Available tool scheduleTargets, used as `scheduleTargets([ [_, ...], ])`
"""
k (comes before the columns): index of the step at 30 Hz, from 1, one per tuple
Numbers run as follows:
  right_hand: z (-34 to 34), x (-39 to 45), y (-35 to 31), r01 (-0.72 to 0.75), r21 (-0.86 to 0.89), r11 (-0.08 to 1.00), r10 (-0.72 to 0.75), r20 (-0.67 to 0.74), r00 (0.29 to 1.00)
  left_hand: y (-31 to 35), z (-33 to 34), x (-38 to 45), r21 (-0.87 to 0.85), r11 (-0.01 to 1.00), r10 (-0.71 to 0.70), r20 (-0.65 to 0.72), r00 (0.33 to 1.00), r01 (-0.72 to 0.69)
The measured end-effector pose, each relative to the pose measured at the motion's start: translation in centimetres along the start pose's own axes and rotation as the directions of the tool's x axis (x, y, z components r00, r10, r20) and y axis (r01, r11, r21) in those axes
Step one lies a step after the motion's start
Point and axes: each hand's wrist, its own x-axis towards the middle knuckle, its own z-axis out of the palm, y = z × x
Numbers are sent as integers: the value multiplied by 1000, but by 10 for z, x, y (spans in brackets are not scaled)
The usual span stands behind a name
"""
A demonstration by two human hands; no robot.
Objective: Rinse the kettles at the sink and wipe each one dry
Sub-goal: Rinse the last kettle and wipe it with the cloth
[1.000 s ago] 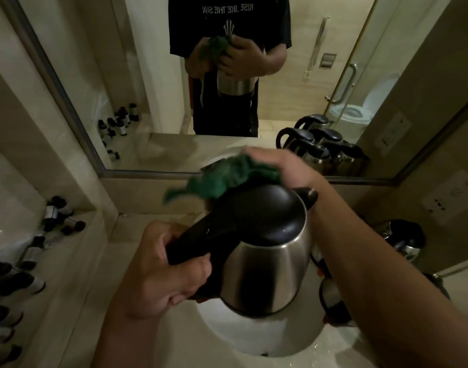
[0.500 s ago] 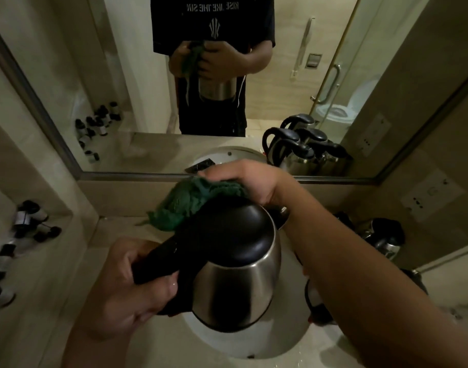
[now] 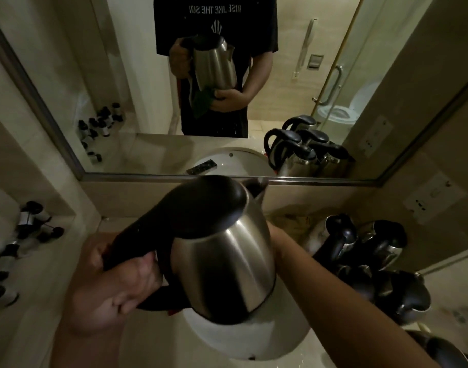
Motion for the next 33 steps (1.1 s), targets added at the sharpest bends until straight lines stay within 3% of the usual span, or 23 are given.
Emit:
scheduleTargets([
  [3,-3,1,-6,149,81,985,-159,129,979,4,4,0,33,999,-27,-188,982,34],
  [5,-2,-7,-8,131,116,985,-147,141,979,7,11,0,116,993,25,-247,969,4],
  [7,2,-12,-4,232,-9,973,-232,25,972,8,16,0,225,974,92,-312,946,-21],
  [11,36,-41,15,450,-146,881,-473,-271,838,10,29,1,289,957,125,-389,913,-8],
  [15,66,-65,18,575,-312,756,-650,-262,713,5,39,2,349,936,112,-421,900,46],
  [20,52,-47,-44,600,-335,726,-677,-199,709,1,51,0,391,914,75,-423,903,107],
  [22,64,-57,-36,618,-512,597,-769,-144,623,0,51,-1,382,916,75,-458,886,120],
  [25,76,-77,5,663,-717,215,-900,118,420,-2,46,-2,281,951,38,-519,854,129],
  [26,74,-78,14,676,-720,157,-899,179,400,-3,45,-2,243,961,14,-519,855,131],
  [27,68,-73,16,684,-705,185,-890,175,421,-4,44,-2,208,969,-10,-507,862,133],
  [30,54,-44,-11,679,-527,512,-801,-7,599,-11,42,-6,204,957,-84,-484,871,206],
  [31,53,-34,-19,675,-463,575,-779,-56,625,-13,43,-6,222,948,-97,-476,874,227],
  [32,56,-29,-24,678,-482,556,-798,-82,597,-16,43,-5,215,951,-97,-479,873,223],
  [33,62,-29,-24,683,-556,473,-849,-82,521,-17,44,-4,153,967,-103,-488,867,201],
])
